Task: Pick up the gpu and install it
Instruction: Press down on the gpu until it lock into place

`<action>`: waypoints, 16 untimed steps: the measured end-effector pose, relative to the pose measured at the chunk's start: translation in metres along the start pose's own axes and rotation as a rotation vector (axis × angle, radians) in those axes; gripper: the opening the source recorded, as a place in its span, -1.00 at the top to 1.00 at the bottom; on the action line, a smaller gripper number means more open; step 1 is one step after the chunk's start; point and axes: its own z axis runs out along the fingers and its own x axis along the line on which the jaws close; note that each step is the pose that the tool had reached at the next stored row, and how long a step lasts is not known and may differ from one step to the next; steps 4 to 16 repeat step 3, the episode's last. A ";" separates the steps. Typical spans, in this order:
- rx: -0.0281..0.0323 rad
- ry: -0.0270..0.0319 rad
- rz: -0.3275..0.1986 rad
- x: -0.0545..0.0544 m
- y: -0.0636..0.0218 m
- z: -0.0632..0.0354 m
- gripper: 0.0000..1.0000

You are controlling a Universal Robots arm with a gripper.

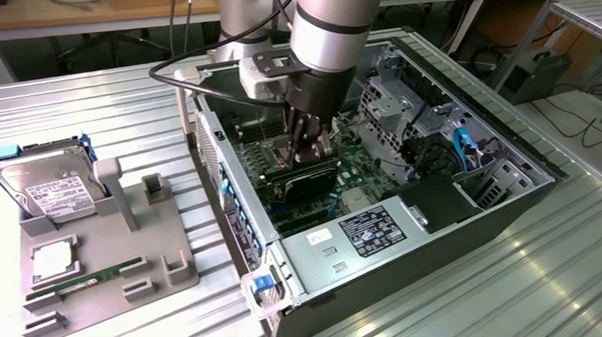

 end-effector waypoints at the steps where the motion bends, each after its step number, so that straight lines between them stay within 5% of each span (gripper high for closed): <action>1: 0.0000 0.0000 0.000 0.000 0.0000 0.0000 0.79; 16: 0.0000 0.0000 0.000 0.000 0.0000 0.0000 0.79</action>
